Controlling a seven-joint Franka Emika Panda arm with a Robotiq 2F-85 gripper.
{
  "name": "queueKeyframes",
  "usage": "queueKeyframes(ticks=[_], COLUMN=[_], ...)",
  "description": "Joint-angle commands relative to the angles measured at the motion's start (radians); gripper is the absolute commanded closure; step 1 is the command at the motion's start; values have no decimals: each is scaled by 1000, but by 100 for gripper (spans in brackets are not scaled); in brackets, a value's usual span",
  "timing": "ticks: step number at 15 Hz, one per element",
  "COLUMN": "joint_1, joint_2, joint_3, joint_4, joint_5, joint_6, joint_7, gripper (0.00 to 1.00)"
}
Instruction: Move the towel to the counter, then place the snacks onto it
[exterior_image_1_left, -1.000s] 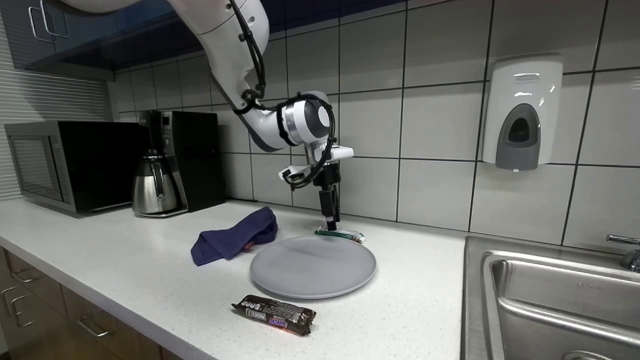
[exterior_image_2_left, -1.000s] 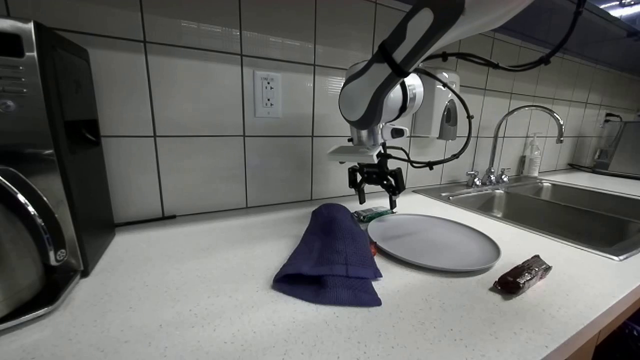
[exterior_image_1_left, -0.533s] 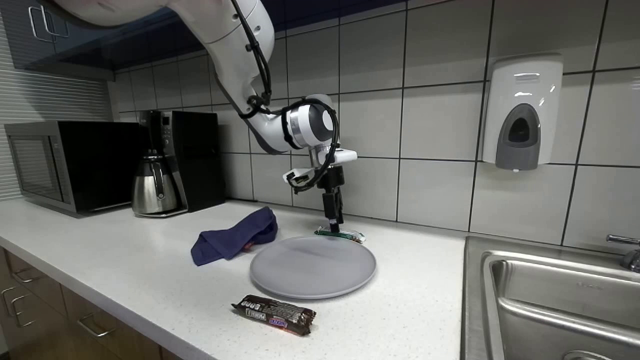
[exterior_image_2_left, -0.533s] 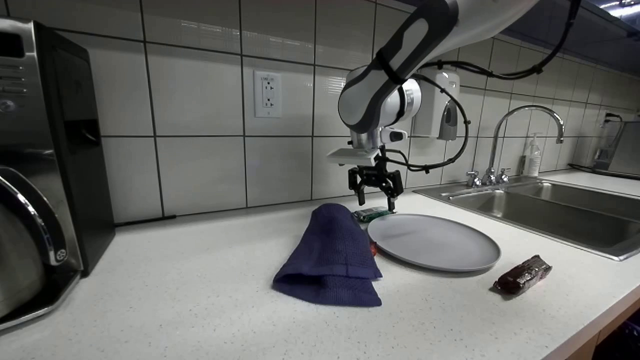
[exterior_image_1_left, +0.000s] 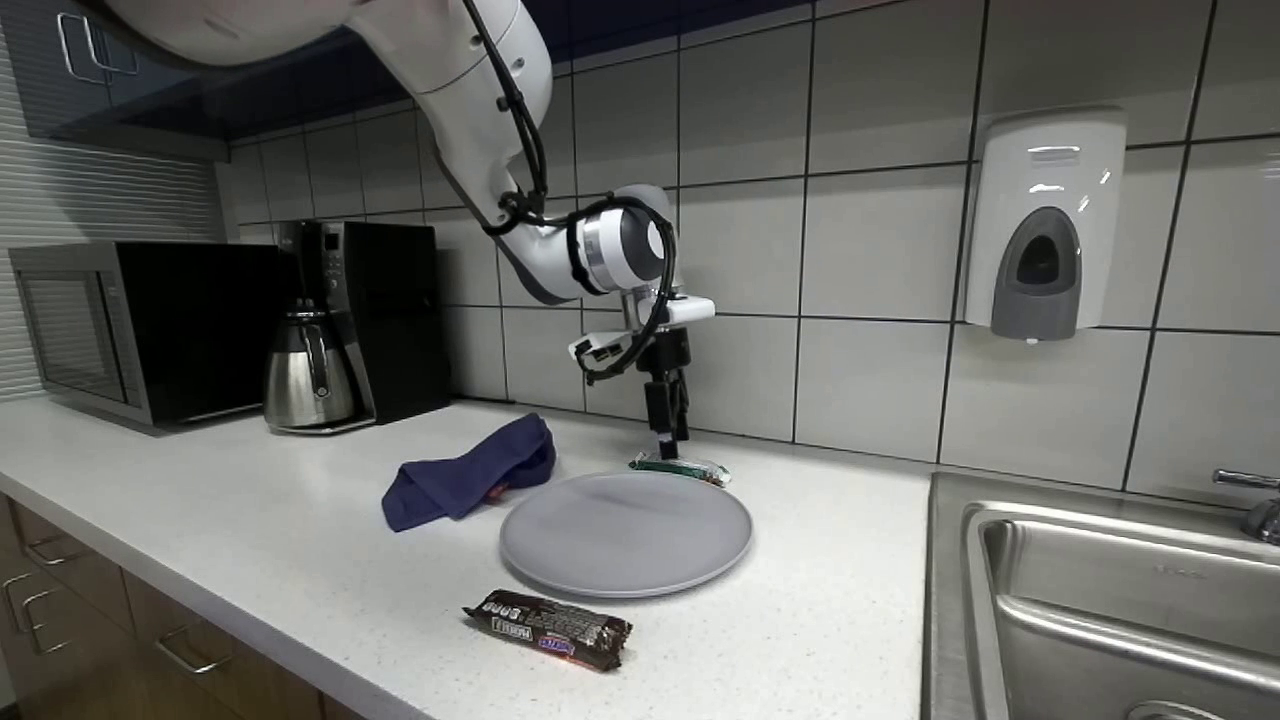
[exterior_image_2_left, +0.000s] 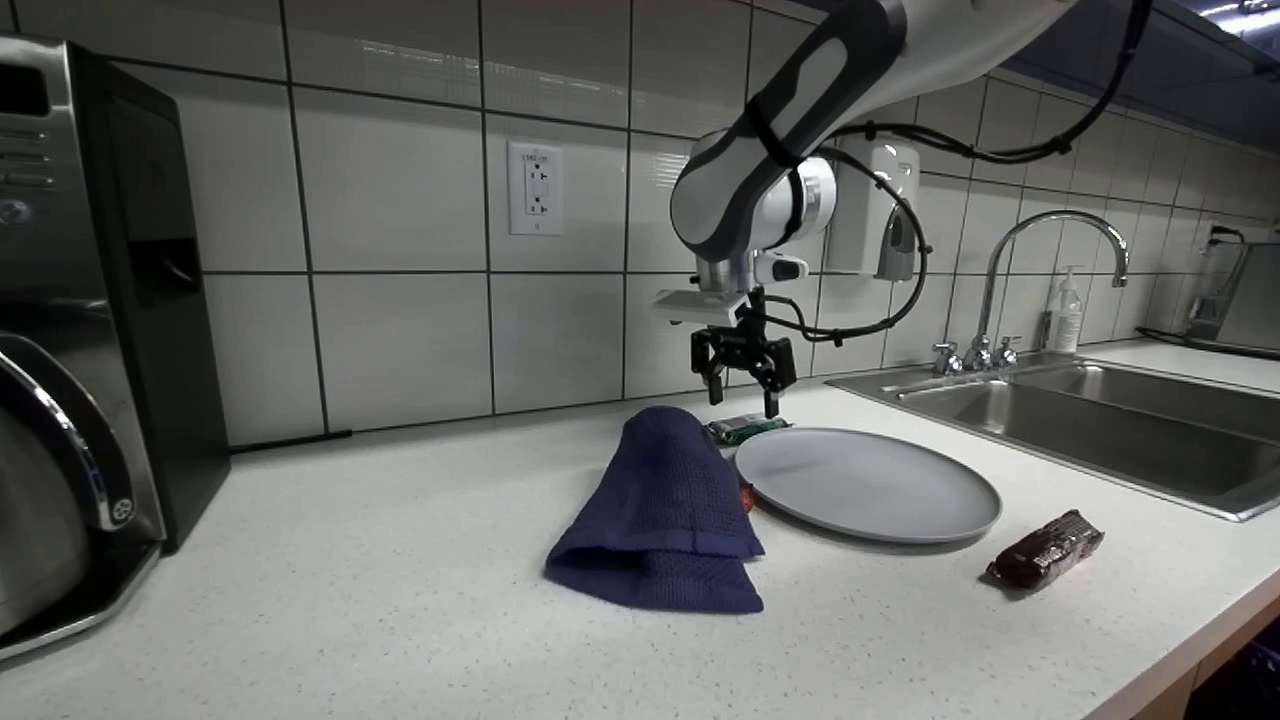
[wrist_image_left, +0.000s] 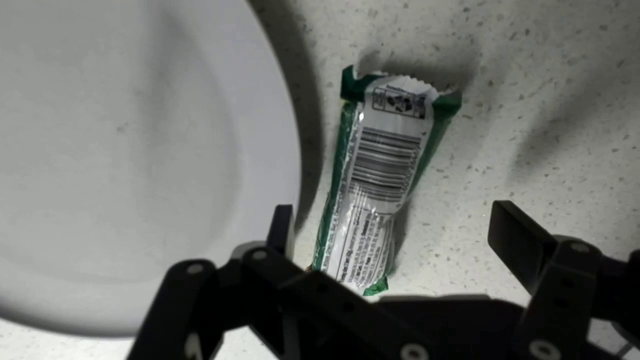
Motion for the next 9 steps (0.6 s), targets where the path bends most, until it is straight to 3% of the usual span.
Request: queueKeyframes(ticks=[1,9], joint_1=[-14,-24], joint_2=[31,65], joint_3=[8,9], joint_4=[61,98], joint_5=[21,25], joint_6=[-45,-51], joint_7=[15,10], gripper=[0,0])
